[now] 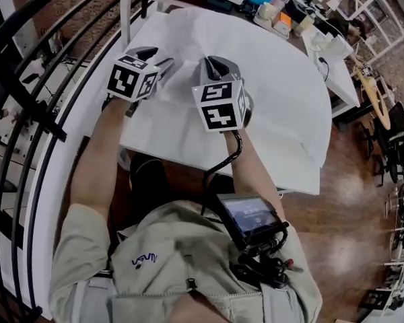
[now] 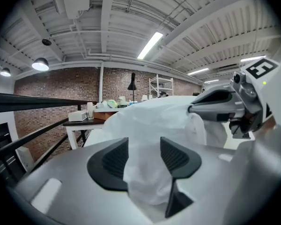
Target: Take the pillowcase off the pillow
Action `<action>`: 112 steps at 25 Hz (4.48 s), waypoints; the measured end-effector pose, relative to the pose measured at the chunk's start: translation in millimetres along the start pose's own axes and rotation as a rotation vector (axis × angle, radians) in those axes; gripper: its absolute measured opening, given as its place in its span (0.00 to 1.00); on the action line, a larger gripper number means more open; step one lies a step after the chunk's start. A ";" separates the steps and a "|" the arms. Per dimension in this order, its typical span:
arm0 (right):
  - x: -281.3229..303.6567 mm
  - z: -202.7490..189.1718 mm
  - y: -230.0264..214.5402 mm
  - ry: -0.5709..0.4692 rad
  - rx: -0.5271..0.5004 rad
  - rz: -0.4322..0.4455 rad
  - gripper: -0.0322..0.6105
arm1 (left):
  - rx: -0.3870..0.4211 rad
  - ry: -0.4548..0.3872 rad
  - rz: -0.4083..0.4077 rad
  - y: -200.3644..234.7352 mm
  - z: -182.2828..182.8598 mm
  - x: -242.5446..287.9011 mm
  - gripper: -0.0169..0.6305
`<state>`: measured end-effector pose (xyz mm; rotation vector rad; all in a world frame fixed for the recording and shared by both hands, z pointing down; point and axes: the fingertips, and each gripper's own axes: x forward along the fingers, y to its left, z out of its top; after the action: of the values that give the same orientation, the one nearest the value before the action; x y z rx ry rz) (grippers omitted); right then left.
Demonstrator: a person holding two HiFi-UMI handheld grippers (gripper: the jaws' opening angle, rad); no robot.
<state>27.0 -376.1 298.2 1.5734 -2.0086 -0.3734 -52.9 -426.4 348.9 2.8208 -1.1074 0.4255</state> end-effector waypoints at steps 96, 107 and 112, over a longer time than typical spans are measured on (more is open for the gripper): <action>9.8 -24.0 -168.0 0.206 -0.032 -0.151 0.06 | -0.185 0.000 0.045 20.2 3.7 -13.3 0.04; 6.5 -58.6 -168.7 0.232 -0.022 -0.119 0.06 | -0.208 0.032 0.040 11.9 -24.7 -5.5 0.04; -5.2 3.5 -143.1 0.058 -0.082 -0.061 0.26 | -0.139 -0.051 -0.003 -8.6 6.0 -17.6 0.27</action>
<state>140.3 -410.8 217.6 1.5793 -1.8819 -0.4234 -58.0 -409.6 338.3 2.7260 -1.0966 0.2660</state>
